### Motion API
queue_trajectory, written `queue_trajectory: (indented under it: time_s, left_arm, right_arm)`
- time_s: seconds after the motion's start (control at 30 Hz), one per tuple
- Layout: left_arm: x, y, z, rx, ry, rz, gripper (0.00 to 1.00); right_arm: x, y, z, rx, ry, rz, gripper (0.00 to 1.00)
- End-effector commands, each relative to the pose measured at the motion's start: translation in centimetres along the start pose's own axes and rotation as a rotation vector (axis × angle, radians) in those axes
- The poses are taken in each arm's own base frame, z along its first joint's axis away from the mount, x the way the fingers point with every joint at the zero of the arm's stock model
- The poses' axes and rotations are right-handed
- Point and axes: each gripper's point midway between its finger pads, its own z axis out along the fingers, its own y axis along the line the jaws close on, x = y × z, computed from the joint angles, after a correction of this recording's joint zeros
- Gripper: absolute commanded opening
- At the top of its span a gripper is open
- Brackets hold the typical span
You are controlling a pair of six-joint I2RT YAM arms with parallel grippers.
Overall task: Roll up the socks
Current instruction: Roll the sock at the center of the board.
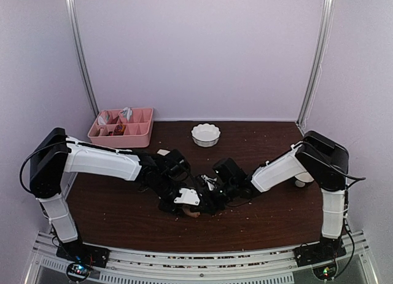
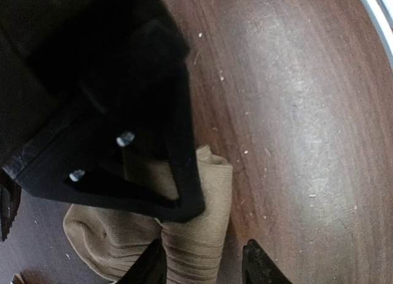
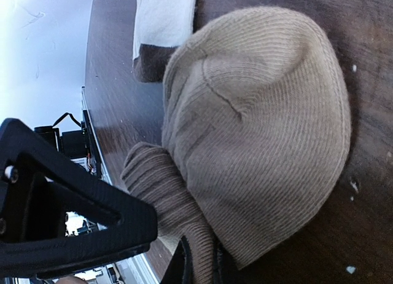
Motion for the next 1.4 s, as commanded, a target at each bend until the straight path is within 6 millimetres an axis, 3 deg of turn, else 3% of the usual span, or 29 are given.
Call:
queue_trajectory:
  time_s: [0.0,0.13,0.43,0.47,0.53,0.57,0.6,0.67,0.8,0.83,0.87,0.9,1.37]
  left_arm:
    - [0.6,1.5,0.9,-0.064,0.037,0.000,0.40]
    - [1.0,1.2,1.4,-0.041,0.051,0.000,0.33]
    - [2.4,0.3,2.4,0.009,0.092,-0.023,0.34]
    - [2.6,0.3,2.5,0.012,0.096,-0.029,0.30]
    - [2.9,0.2,2.6,0.023,0.100,-0.038,0.13]
    - [3.1,0.2,2.7,0.030,0.104,-0.045,0.02]
    - [3.2,0.3,2.7,0.037,0.104,-0.058,0.00]
    - [3.3,0.6,2.6,0.055,0.095,-0.099,0.00]
    - [3.8,1.0,2.5,0.099,0.073,-0.171,0.00]
    - [3.9,1.1,2.5,0.110,0.073,-0.183,0.00]
    - [4.0,1.1,2.5,0.119,0.072,-0.194,0.00]
    - [4.1,1.1,2.5,0.130,0.067,-0.208,0.00]
    - [4.1,1.1,2.8,0.334,-0.002,-0.390,0.00]
  right_arm:
    - [4.8,-8.0,0.4,0.231,0.097,0.182,0.00]
    - [4.6,-7.9,0.1,0.226,0.088,0.181,0.00]
    - [4.4,-8.3,-0.3,0.203,0.063,0.201,0.00]
    - [4.5,-8.3,-0.5,0.199,0.059,0.203,0.00]
    - [4.0,-7.9,-0.8,0.172,0.035,0.187,0.00]
    - [3.7,-7.6,-1.1,0.165,0.017,0.170,0.03]
    - [3.4,-7.4,-1.3,0.167,0.005,0.154,0.08]
    - [3.1,-7.1,-1.8,0.178,-0.012,0.123,0.21]
    - [2.8,-7.4,-2.5,0.208,-0.040,0.107,0.33]
    - [2.9,-7.5,-2.6,0.216,-0.043,0.106,0.44]
    - [2.8,-7.9,-3.0,0.230,-0.055,0.107,0.88]
    - [2.6,-7.9,-3.4,0.238,-0.070,0.102,0.99]
    - [1.9,-10.9,-11.2,0.551,-0.288,-0.058,1.00]
